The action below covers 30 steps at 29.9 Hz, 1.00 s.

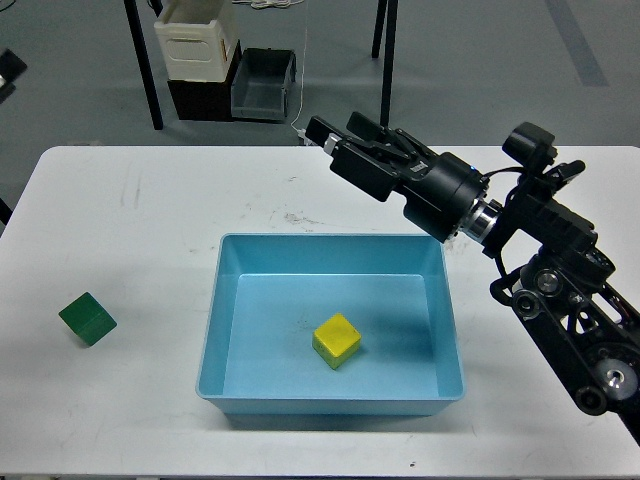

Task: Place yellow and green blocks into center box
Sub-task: 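Withdraw the right gripper from the box to its side, then close the left gripper on the green cube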

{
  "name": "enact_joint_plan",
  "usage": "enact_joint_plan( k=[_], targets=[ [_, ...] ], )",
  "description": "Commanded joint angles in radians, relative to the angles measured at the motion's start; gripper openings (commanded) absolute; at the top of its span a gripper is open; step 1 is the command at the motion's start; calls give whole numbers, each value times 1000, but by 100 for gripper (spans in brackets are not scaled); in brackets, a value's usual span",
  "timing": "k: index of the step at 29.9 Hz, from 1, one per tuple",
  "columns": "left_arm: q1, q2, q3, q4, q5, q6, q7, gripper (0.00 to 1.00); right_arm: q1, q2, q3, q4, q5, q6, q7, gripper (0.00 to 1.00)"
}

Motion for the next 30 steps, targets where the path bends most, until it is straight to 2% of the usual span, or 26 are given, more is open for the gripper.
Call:
enact_joint_plan(
  k=[1, 6, 9, 13, 19, 30],
  targets=[
    [-45, 146, 174, -4, 20, -13, 0, 100, -133, 9, 78, 35, 40, -15, -3, 98],
    [-193, 271, 479, -6, 158, -5, 0, 100, -284, -30, 150, 64, 271, -15, -3, 99],
    [-294, 282, 657, -6, 334, -1, 0, 100, -351, -63, 200, 64, 396, -16, 0, 99],
    [-373, 281, 821, -7, 497, -2, 0, 100, -425, -97, 265, 61, 488, -16, 1, 99],
    [-394, 282, 909, -4, 659, -7, 0, 100, -506, -108, 317, 63, 493, -20, 14, 99],
    [-401, 278, 978, 29, 659, -27, 0, 100, -554, -103, 306, 59, 494, -62, 14, 99]
  ],
)
